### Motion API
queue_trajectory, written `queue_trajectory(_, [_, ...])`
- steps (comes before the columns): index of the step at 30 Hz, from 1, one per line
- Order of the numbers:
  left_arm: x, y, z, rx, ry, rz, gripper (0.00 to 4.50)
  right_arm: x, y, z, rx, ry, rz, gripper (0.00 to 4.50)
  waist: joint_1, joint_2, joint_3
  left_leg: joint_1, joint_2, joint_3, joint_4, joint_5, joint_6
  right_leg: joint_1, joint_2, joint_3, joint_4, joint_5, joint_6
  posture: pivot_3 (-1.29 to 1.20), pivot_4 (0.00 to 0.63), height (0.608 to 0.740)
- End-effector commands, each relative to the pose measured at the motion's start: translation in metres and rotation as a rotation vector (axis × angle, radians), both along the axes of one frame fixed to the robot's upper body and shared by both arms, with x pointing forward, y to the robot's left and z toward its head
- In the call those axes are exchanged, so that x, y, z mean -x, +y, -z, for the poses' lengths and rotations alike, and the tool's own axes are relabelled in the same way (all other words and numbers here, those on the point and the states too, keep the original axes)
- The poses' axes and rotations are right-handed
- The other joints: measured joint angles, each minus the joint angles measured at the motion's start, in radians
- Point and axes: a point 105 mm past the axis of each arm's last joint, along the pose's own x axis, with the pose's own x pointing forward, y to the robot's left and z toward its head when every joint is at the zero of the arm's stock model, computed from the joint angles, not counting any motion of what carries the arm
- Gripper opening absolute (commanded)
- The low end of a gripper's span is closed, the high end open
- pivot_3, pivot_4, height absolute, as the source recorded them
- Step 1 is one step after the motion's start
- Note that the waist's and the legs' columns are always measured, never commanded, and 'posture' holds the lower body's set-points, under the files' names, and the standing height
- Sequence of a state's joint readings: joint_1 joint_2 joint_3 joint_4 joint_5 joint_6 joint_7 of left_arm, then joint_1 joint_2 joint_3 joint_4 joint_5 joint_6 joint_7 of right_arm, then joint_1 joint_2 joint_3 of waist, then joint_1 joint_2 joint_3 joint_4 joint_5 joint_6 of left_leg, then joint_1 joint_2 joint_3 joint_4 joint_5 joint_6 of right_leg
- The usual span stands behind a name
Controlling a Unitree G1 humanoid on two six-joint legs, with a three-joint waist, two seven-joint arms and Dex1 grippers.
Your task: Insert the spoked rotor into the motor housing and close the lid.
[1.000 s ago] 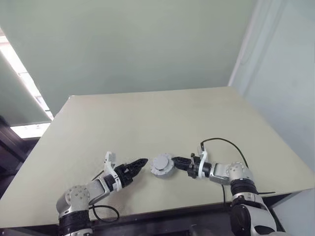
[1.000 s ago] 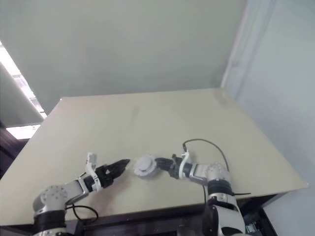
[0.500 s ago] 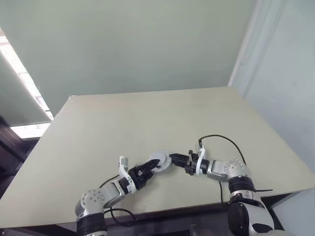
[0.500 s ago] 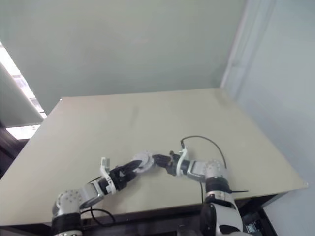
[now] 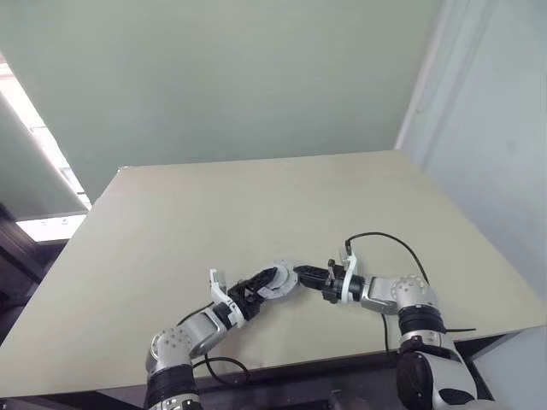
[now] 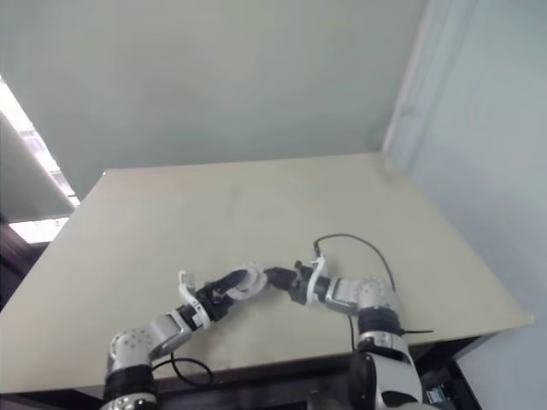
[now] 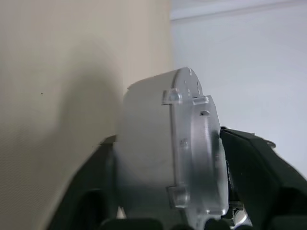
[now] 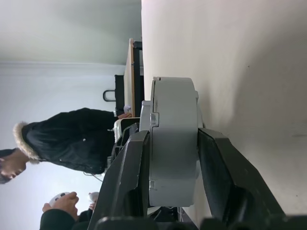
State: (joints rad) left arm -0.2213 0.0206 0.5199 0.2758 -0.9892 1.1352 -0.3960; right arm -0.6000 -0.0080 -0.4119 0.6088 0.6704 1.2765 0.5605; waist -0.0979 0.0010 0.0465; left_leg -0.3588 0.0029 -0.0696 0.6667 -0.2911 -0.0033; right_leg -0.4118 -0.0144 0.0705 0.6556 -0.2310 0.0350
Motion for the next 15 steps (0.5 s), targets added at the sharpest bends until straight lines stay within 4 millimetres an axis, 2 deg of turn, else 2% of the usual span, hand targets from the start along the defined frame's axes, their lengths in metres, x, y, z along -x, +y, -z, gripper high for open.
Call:
queue_trajectory(1, [-0.002, -0.003, -0.006, 0.014, -0.023, 0.006, 2.32, -0.006, 0.003, -0.025, -0.049, -0.112, -0.006, 1.25, 0.000, 0.000, 0.000, 0.000, 0.000, 0.000, 0.000, 0.000, 0.000, 0.000, 0.000, 0.000, 0.000, 0.000, 0.000, 0.00, 0.000, 0.740])
queue_trajectory(2, [-0.002, -0.002, -0.006, 0.012, -0.021, 0.004, 2.18, -0.006, 0.003, -0.025, -0.040, -0.120, -0.007, 1.25, 0.000, 0.000, 0.000, 0.000, 0.000, 0.000, 0.000, 0.000, 0.000, 0.000, 0.000, 0.000, 0.000, 0.000, 0.000, 0.00, 0.000, 0.740])
queue_trajectory(15, [-0.003, -0.002, 0.004, 0.033, -0.014, -0.027, 2.17, -0.008, 0.006, -0.017, 0.114, -0.275, -0.003, 1.25, -0.001, 0.000, 0.000, 0.000, 0.000, 0.000, 0.000, 0.000, 0.000, 0.000, 0.000, 0.000, 0.000, 0.000, 0.000, 0.00, 0.000, 0.740])
